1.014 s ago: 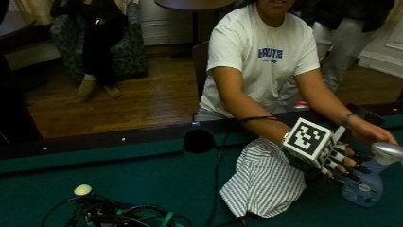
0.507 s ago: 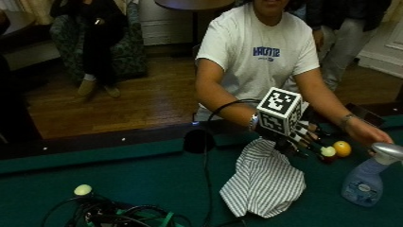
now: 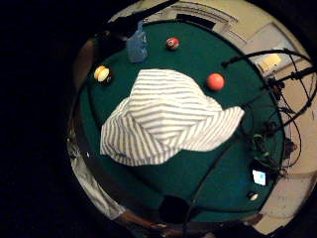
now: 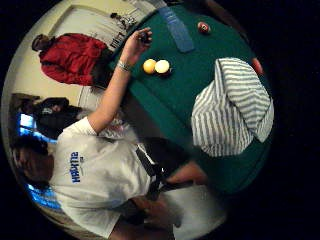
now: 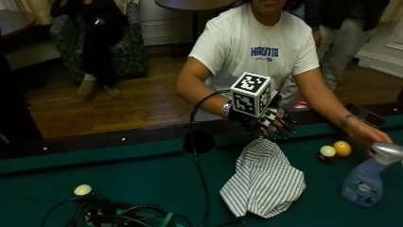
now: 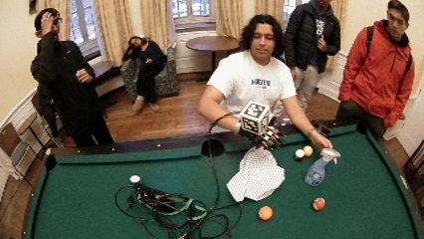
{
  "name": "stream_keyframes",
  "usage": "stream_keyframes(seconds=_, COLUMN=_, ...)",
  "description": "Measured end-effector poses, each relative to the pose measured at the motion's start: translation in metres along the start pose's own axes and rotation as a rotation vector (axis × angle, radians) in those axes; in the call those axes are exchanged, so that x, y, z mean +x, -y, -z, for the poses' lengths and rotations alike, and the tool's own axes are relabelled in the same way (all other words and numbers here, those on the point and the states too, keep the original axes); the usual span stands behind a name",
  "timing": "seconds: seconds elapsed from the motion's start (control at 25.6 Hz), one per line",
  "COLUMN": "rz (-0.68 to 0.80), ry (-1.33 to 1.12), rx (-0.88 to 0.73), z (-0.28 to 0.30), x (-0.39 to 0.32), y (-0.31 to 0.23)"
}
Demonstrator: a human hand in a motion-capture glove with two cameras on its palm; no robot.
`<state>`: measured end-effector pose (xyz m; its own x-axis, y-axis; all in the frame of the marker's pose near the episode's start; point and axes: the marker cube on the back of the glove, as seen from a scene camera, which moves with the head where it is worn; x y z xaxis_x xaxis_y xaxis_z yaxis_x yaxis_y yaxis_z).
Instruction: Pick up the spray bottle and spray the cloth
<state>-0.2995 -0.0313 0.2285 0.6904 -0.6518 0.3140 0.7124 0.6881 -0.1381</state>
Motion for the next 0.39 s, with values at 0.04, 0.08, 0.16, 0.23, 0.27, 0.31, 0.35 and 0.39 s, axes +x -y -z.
stream_keyframes(seconds=0.04, rz=-0.002, ry=-0.012, rx=0.000, z=0.002, x=0.003, y=-0.005)
stream_keyframes(seconds=0.08, rz=-0.003, ry=-0.023, rx=0.000, z=0.003, x=0.005, y=-0.010)
stream_keyframes(seconds=0.16, rz=-0.008, ry=-0.031, rx=-0.001, z=0.006, x=0.009, y=-0.019)
stream_keyframes(seconds=0.23, rz=-0.014, ry=-0.026, rx=0.000, z=0.008, x=0.011, y=-0.026)
stream_keyframes(seconds=0.27, rz=-0.017, ry=-0.023, rx=0.001, z=0.009, x=0.012, y=-0.029)
stream_keyframes(seconds=0.31, rz=-0.020, ry=-0.020, rx=0.002, z=0.009, x=0.012, y=-0.031)
stream_keyframes(seconds=0.35, rz=-0.021, ry=-0.018, rx=0.002, z=0.010, x=0.013, y=-0.033)
stream_keyframes(seconds=0.39, rz=-0.021, ry=-0.018, rx=0.002, z=0.010, x=0.013, y=-0.034)
